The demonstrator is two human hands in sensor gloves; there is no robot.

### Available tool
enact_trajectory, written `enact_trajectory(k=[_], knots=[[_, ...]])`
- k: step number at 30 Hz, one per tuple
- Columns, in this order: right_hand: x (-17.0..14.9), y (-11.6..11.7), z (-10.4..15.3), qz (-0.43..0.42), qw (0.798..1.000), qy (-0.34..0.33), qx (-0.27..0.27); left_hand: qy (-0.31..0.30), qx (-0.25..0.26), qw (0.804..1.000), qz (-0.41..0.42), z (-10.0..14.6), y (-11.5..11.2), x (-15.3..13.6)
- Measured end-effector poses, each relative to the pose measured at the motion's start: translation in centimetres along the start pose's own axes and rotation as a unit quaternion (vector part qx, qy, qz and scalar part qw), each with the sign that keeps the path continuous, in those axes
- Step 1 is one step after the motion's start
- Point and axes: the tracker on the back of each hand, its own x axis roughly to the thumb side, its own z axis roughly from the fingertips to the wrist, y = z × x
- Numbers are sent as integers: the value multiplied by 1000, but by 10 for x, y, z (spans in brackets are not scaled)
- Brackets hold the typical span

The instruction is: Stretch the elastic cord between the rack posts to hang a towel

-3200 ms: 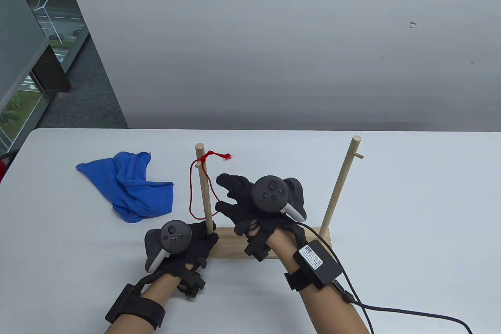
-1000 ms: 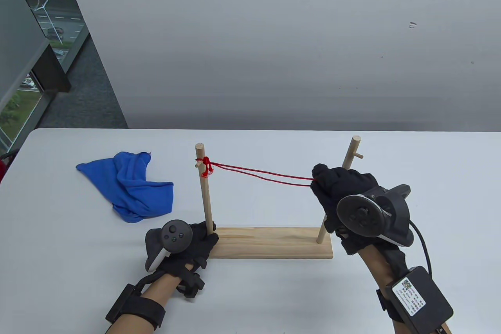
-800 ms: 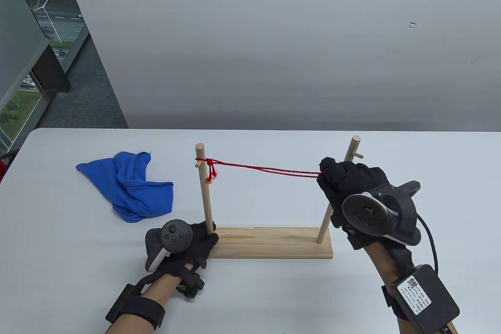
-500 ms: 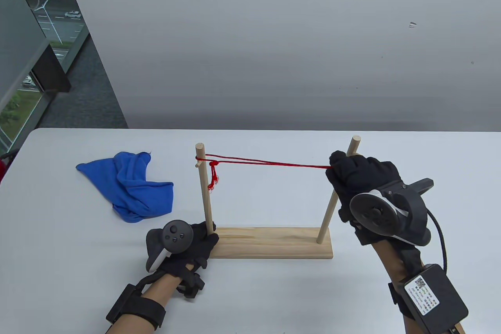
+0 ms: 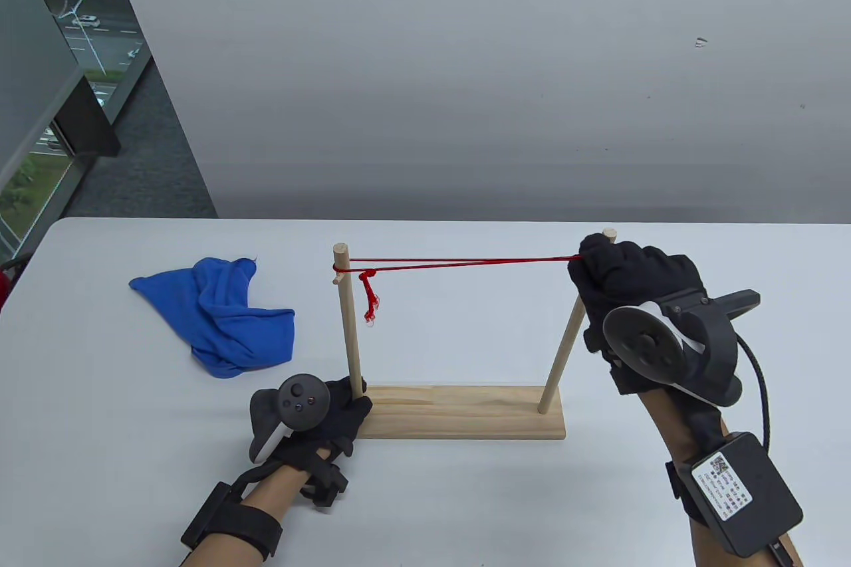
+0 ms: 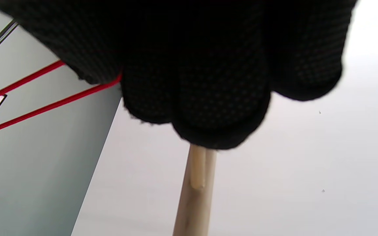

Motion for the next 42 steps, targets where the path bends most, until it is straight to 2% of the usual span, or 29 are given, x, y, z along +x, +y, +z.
enact_trajectory(k=[13,21,33,37,42], knots=[[-22,-4,-18,3,998,64,-9,2,-3,1000,-2,0,0,0],[-37,3,-26,19,996,84,1,4,-5,1000,-1,0,0,0],[-49,21,-23,71,995,68,8,6,-8,1000,0,-1,0,-1],[-52,28,-19,54,997,61,14,7,-8,1000,1,-1,0,-1],[-53,31,-10,21,999,49,-6,8,-8,1000,0,-1,0,-1]])
